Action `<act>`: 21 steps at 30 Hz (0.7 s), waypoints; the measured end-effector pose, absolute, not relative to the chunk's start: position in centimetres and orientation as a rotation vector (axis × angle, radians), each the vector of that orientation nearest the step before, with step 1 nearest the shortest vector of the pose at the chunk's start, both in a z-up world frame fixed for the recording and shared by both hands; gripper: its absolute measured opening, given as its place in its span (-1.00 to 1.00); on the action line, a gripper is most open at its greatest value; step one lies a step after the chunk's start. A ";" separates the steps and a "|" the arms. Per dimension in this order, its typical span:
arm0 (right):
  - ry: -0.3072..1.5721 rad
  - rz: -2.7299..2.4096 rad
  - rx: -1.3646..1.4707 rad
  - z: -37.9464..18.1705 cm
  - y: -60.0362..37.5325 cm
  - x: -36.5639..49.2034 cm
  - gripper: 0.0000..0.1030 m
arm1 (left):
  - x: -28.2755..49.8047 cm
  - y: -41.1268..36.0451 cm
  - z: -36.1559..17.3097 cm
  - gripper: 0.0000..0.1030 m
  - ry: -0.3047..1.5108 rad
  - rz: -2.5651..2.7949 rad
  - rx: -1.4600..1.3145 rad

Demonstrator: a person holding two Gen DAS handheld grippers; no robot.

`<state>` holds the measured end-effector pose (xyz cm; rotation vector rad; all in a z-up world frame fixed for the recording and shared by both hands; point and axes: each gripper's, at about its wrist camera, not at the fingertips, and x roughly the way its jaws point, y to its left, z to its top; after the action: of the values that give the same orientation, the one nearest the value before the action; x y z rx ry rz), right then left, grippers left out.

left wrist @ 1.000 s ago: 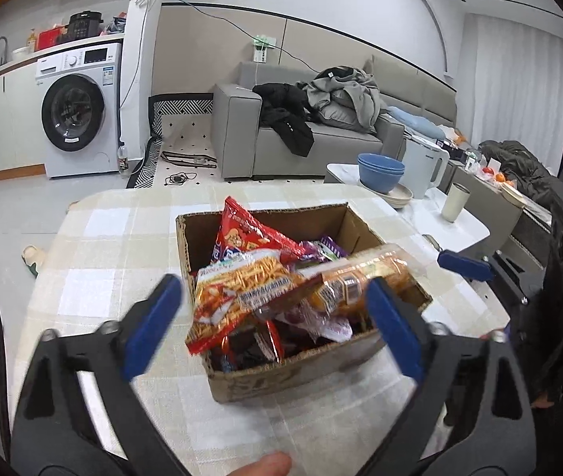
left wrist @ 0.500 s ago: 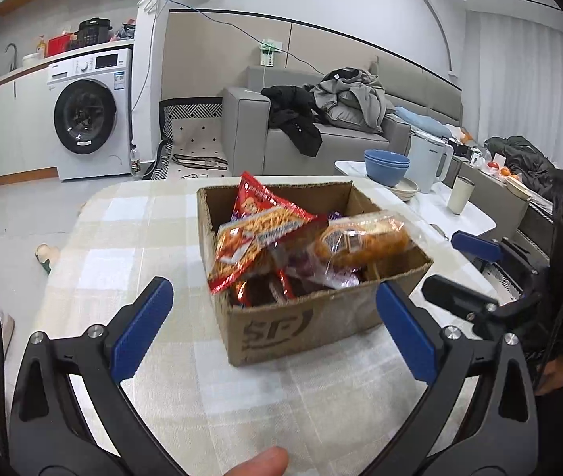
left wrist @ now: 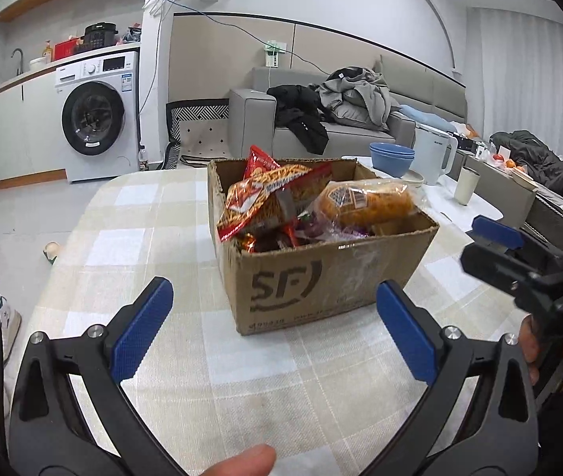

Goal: Organize snacks

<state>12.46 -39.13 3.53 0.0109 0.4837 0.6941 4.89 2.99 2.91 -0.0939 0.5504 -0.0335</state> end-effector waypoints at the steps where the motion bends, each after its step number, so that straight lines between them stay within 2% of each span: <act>1: 0.473 0.696 0.019 3.5 -39.4 12.2 0.99 | 4.9 3.1 3.0 0.98 0.549 -0.030 -0.094; 21: 0.413 0.701 -0.001 2.5 -40.1 10.1 0.99 | 2.5 3.7 0.7 0.98 0.485 0.007 -0.106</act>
<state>10.14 -40.13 2.54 -0.0010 0.4135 0.7015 2.50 3.75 0.70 -0.1058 0.4846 0.0071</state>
